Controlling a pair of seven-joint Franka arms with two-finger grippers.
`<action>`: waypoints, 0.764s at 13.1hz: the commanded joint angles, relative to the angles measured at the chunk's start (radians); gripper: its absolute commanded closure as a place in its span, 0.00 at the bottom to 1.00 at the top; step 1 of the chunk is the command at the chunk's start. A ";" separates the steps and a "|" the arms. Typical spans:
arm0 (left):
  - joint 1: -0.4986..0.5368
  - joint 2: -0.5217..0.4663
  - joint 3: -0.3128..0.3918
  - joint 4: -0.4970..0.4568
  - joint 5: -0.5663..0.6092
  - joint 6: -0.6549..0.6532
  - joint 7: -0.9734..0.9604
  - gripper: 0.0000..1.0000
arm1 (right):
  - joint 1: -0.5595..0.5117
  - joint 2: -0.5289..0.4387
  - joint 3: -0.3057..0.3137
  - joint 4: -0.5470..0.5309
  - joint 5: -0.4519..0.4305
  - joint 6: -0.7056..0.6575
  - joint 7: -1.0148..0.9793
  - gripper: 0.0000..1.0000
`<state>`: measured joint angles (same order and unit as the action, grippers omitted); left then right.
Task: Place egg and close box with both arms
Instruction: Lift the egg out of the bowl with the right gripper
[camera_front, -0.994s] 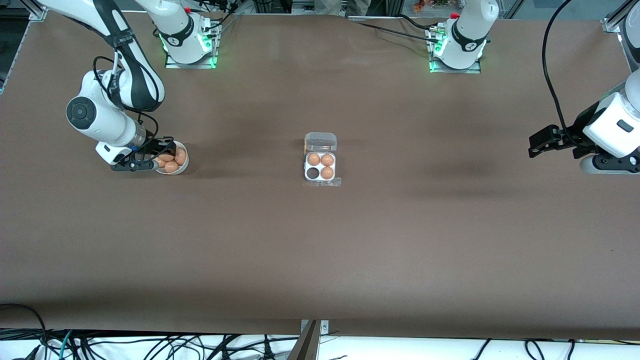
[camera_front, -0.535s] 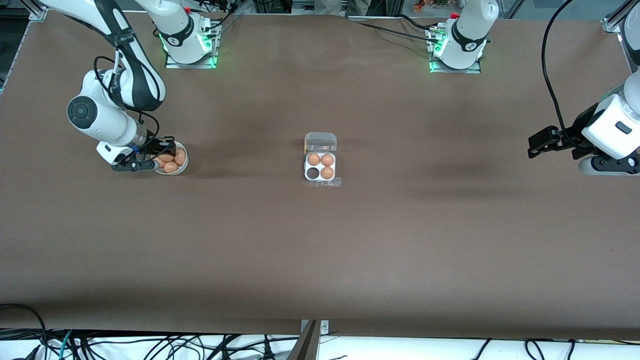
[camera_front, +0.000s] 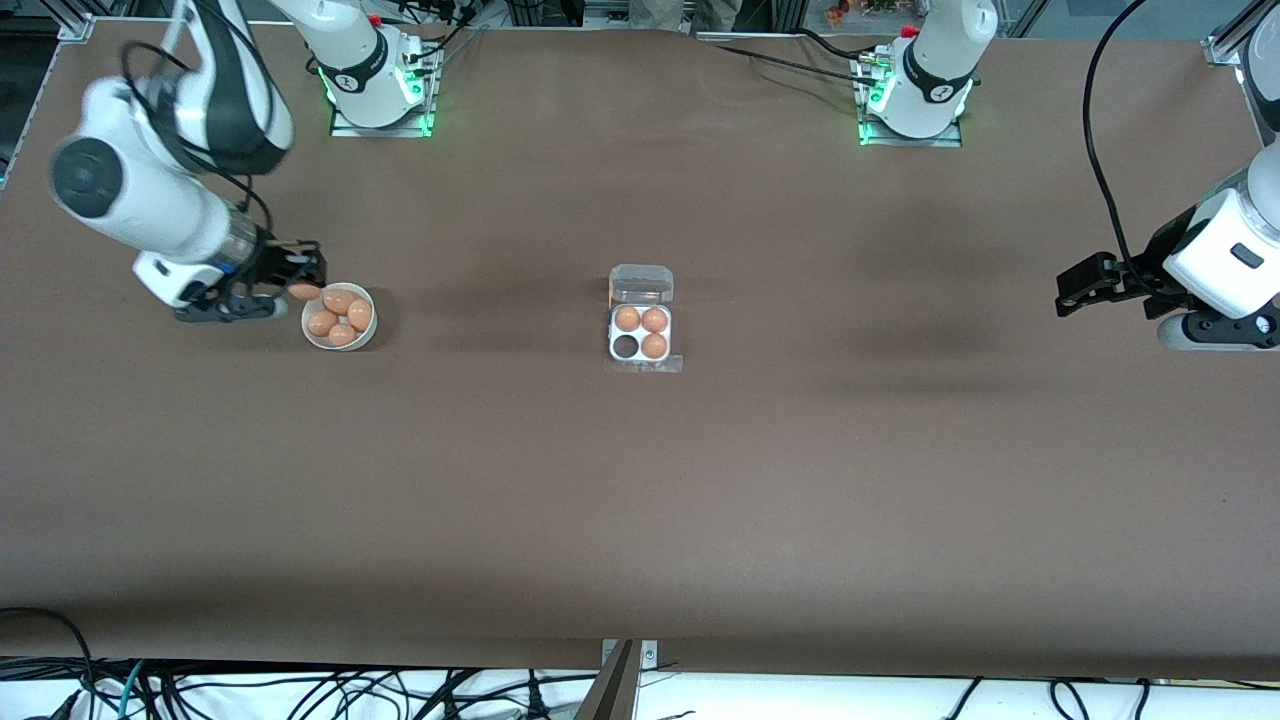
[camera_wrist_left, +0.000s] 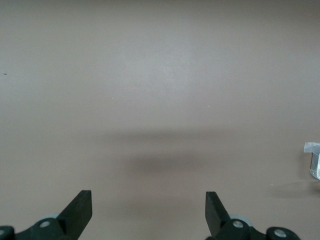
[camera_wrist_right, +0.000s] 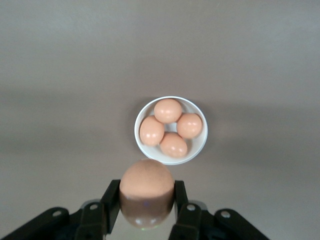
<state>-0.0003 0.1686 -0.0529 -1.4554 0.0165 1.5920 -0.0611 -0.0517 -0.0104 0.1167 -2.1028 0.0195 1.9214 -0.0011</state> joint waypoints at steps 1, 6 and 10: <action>0.003 0.016 0.002 0.035 -0.021 -0.015 0.017 0.00 | -0.005 0.020 -0.011 0.217 -0.003 -0.216 0.004 1.00; 0.003 0.016 0.004 0.035 -0.021 -0.015 0.017 0.00 | 0.001 0.055 0.000 0.454 0.010 -0.380 0.036 1.00; 0.005 0.016 0.002 0.033 -0.021 -0.017 0.015 0.00 | 0.134 0.177 0.015 0.570 0.013 -0.375 0.235 1.00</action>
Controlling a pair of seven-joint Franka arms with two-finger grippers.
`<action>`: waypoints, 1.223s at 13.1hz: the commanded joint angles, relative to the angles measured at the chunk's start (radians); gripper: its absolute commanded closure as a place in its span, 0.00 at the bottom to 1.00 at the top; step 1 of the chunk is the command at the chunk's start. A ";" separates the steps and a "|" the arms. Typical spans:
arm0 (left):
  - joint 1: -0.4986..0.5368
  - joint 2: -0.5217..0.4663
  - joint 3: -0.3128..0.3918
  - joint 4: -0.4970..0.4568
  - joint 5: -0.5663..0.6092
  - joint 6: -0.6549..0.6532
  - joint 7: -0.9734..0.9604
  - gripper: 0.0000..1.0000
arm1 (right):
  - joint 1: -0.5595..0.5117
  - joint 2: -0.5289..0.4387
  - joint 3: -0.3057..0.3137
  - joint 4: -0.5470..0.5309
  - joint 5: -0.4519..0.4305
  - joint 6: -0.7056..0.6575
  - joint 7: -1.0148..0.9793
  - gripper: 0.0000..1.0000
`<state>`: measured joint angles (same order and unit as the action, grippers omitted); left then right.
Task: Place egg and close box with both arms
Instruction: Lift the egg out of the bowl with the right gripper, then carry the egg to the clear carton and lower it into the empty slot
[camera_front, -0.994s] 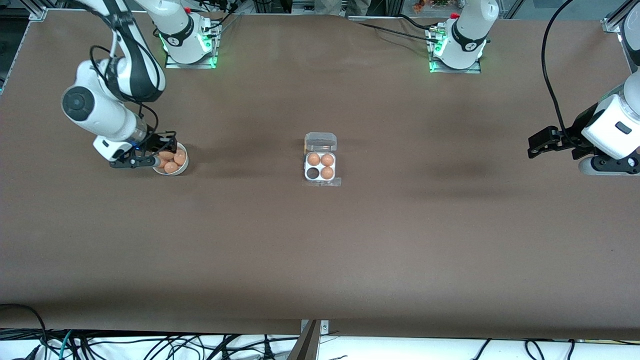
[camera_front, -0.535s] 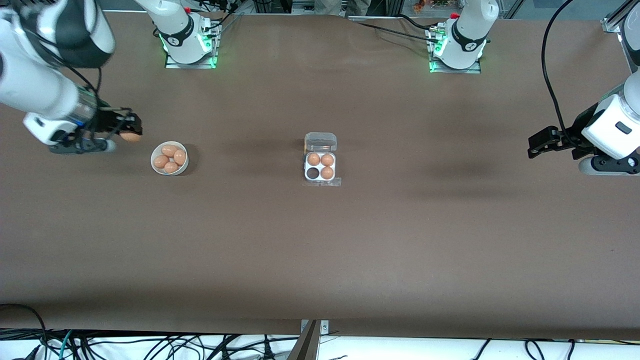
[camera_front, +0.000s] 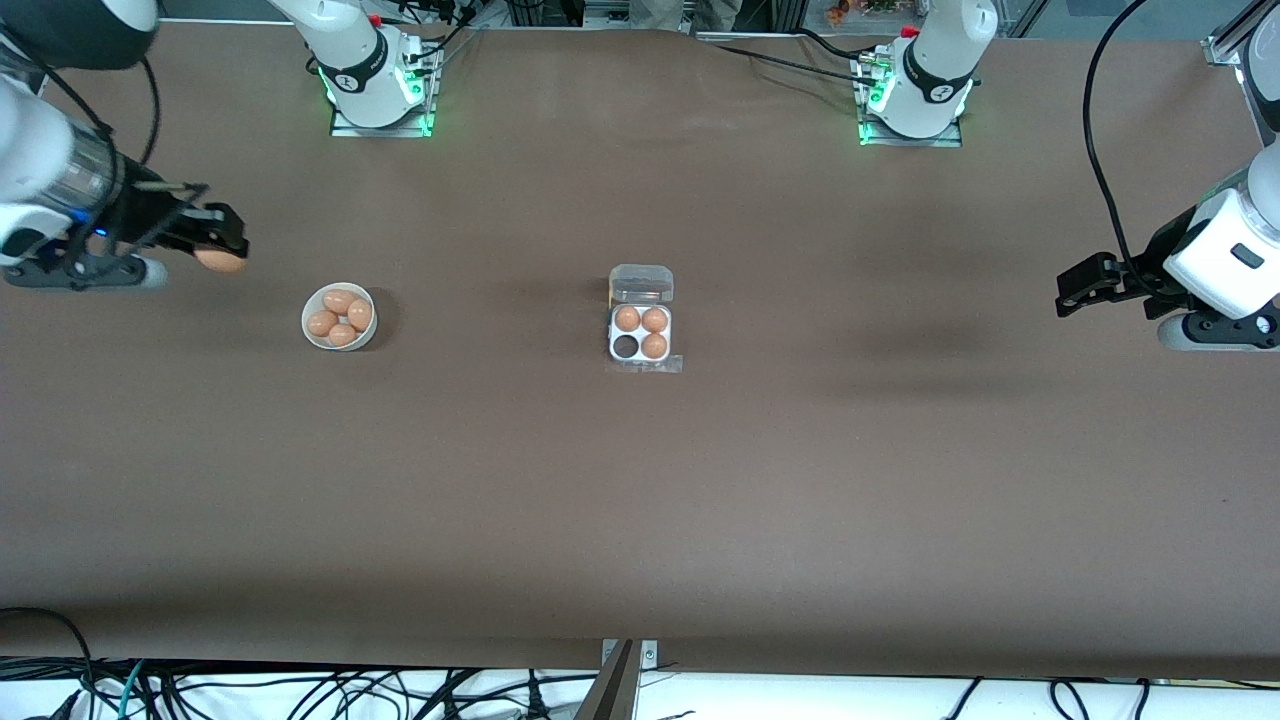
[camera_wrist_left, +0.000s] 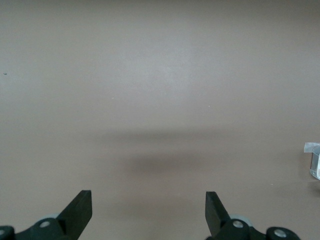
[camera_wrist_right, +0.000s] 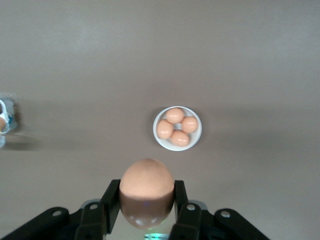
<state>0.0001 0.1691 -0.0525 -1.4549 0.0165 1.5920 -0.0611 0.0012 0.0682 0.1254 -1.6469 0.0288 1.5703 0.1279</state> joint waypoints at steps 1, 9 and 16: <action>0.005 0.015 0.002 0.033 -0.021 -0.015 0.014 0.00 | 0.138 0.137 0.007 0.149 0.003 -0.020 0.169 1.00; 0.006 0.016 0.005 0.034 -0.018 -0.017 0.018 0.00 | 0.431 0.439 0.005 0.249 0.030 0.269 0.524 1.00; 0.008 0.016 0.006 0.034 -0.020 -0.017 0.015 0.00 | 0.562 0.645 0.002 0.331 0.005 0.384 0.536 1.00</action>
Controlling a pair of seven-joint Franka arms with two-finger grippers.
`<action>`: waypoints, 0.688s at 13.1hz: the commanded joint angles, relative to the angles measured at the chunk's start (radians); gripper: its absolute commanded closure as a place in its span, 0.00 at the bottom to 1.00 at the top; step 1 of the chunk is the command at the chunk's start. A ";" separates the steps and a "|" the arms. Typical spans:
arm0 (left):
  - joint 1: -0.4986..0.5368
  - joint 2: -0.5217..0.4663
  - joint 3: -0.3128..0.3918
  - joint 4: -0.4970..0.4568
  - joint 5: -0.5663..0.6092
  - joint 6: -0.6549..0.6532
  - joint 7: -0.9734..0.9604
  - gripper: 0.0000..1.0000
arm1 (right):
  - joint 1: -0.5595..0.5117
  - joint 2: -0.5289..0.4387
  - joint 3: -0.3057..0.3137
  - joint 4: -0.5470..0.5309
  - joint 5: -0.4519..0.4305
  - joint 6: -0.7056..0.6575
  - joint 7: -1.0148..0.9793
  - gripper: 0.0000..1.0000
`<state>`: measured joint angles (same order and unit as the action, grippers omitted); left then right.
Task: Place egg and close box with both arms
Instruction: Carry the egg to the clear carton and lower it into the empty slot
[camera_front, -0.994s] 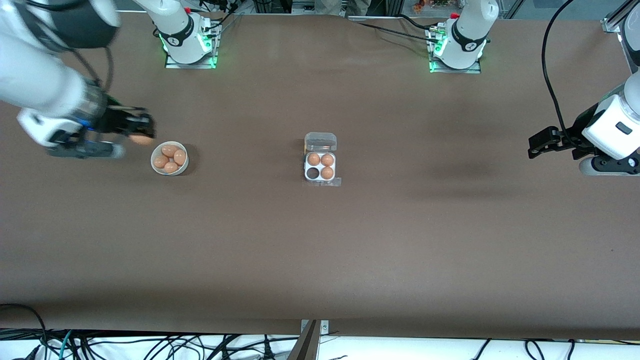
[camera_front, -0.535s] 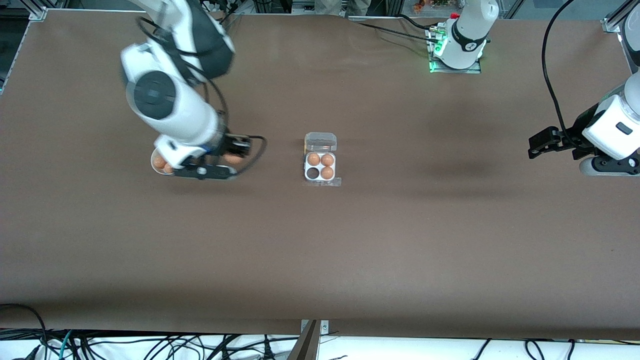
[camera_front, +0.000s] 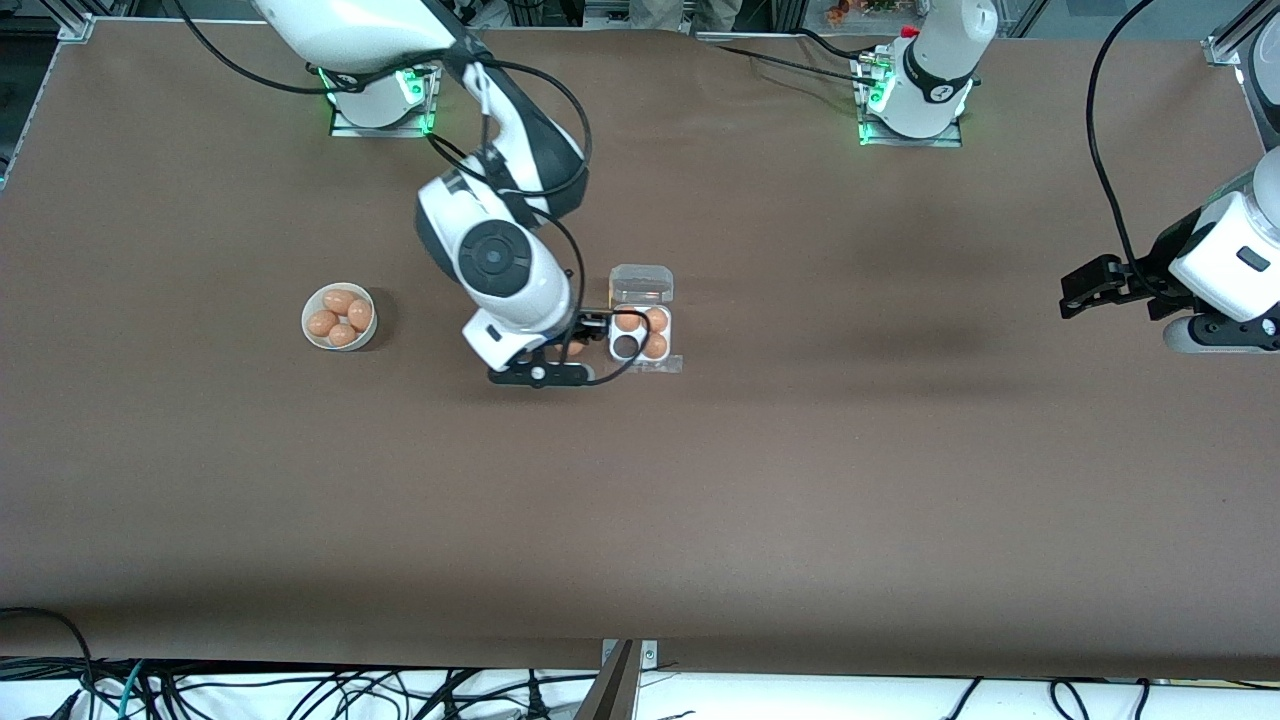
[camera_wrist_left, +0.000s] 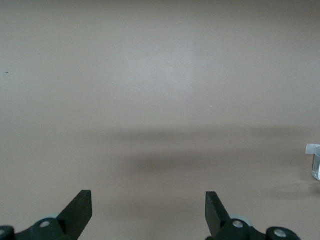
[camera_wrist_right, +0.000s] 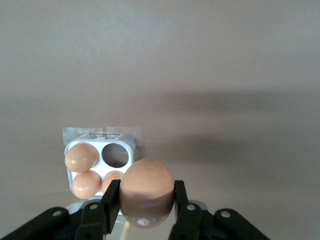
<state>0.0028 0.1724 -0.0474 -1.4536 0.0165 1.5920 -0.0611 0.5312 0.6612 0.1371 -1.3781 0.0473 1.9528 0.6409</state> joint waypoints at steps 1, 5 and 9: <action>0.005 0.013 0.001 0.032 -0.020 -0.017 0.017 0.00 | 0.045 0.061 -0.011 0.062 -0.017 0.023 0.022 1.00; 0.005 0.013 0.001 0.033 -0.020 -0.017 0.009 0.00 | 0.102 0.116 -0.014 0.062 -0.038 0.073 0.057 1.00; 0.003 0.015 0.001 0.032 -0.020 -0.017 0.006 0.00 | 0.127 0.161 -0.014 0.056 -0.084 0.126 0.098 1.00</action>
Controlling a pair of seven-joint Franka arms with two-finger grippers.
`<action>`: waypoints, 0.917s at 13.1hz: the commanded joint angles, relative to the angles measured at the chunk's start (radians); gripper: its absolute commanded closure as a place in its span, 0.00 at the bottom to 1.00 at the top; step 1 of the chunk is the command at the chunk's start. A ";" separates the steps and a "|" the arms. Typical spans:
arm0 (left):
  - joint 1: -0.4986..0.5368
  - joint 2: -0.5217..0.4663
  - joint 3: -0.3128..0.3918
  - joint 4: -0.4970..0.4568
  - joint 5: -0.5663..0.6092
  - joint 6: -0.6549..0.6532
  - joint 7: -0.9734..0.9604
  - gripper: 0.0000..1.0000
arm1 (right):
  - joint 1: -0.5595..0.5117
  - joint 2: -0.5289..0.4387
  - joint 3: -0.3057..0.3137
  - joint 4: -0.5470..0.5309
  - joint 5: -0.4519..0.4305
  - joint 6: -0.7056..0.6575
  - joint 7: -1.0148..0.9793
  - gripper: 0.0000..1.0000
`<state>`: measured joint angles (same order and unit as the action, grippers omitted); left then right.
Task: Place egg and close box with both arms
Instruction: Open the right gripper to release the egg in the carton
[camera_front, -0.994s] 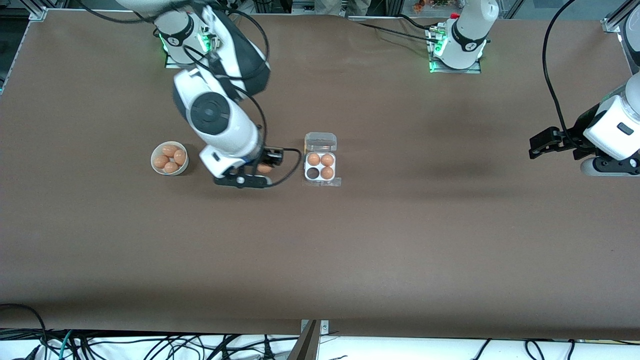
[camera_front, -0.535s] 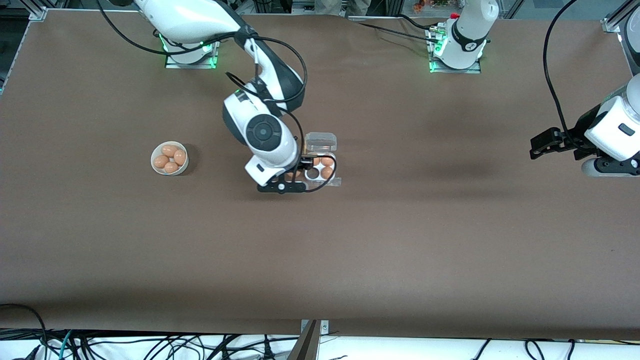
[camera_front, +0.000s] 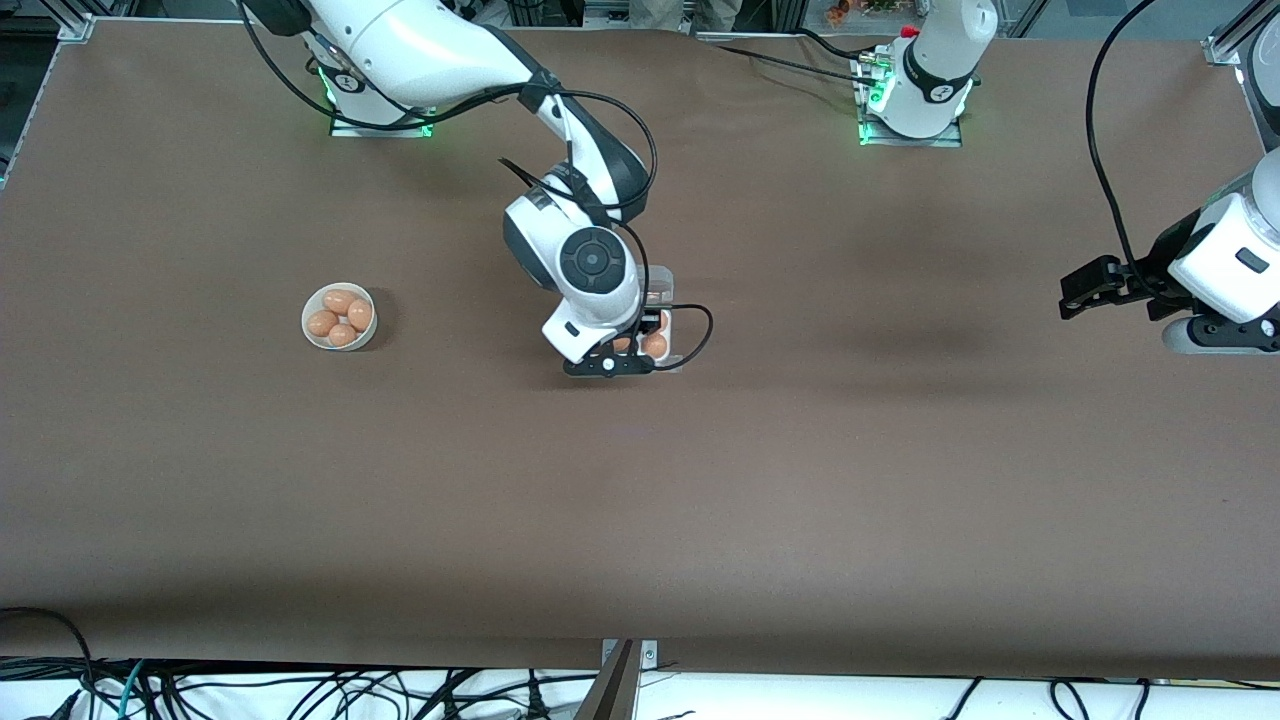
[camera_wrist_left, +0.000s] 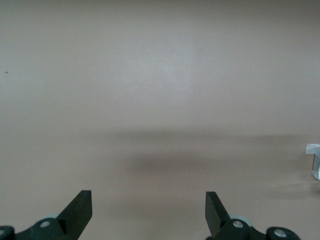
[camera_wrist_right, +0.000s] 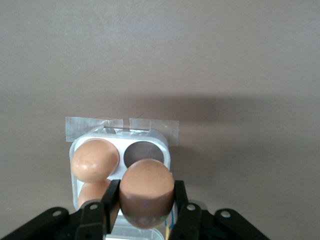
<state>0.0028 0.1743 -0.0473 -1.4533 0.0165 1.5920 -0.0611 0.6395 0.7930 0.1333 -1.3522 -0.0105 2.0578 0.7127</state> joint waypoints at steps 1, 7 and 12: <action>0.003 0.013 0.000 0.031 -0.020 -0.017 0.004 0.00 | 0.022 0.035 -0.011 0.027 -0.029 0.037 0.043 1.00; 0.000 0.011 0.000 0.033 -0.020 -0.017 0.003 0.00 | 0.025 0.045 -0.012 0.027 -0.040 0.045 0.054 0.87; -0.007 0.013 -0.003 0.030 -0.021 -0.017 0.001 0.00 | 0.023 0.041 -0.012 0.031 -0.045 0.044 0.076 0.00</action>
<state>0.0012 0.1753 -0.0486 -1.4524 0.0165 1.5920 -0.0611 0.6546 0.8276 0.1199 -1.3447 -0.0416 2.1041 0.7633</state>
